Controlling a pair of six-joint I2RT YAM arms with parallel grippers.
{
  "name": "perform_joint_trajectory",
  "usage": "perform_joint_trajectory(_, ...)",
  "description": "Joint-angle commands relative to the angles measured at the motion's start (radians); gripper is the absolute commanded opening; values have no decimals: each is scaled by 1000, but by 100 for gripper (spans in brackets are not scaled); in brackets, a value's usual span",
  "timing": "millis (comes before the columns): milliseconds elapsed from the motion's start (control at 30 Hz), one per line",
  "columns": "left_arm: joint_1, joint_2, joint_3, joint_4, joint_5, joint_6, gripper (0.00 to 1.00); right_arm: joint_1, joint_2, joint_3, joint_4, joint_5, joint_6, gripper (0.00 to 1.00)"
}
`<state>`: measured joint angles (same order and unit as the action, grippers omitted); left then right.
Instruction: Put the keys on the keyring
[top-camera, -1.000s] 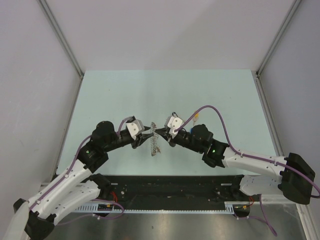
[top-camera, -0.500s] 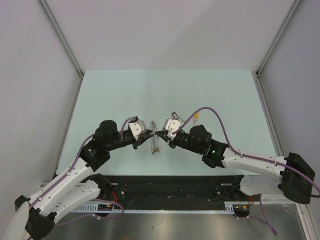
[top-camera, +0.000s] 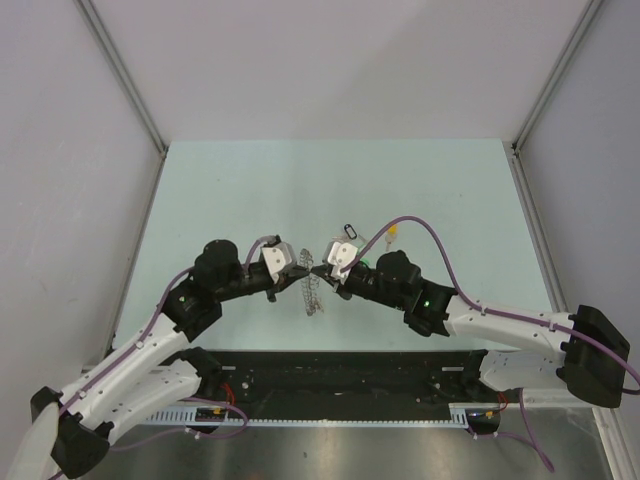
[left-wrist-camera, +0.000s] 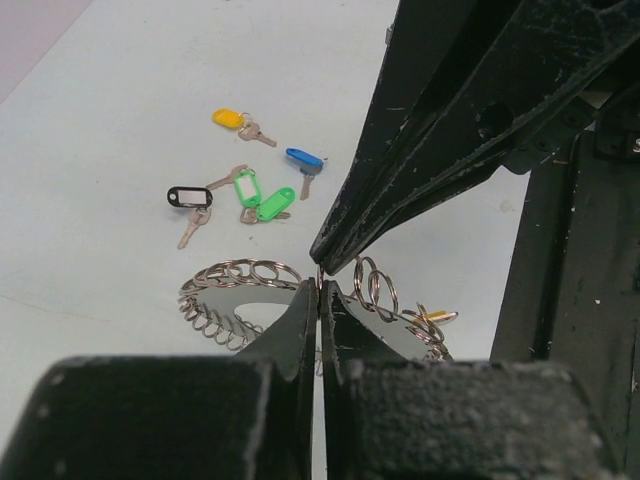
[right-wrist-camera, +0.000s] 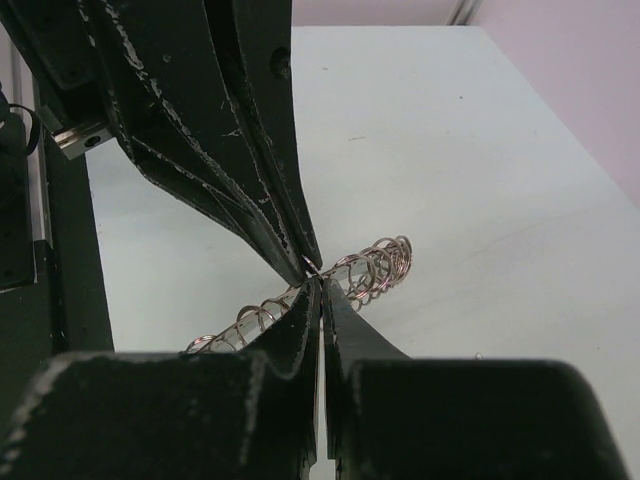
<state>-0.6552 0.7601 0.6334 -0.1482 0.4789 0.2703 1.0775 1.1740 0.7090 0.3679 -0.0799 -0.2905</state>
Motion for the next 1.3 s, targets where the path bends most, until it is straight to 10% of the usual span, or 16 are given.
perform_joint_trajectory(0,0,-2,19,41,13,15,0,30,-43,58,40,-43,20,4)
perform_joint_trajectory(233,0,-38,5,64,-6,-6,0,18,-213,58,-81,121,83,42)
perform_joint_trajectory(433,0,-51,3,75,6,-19,0,-65,-290,60,-211,210,207,54)
perform_joint_trajectory(1267,0,-36,11,68,44,-19,0,-229,-17,101,-21,-399,559,46)
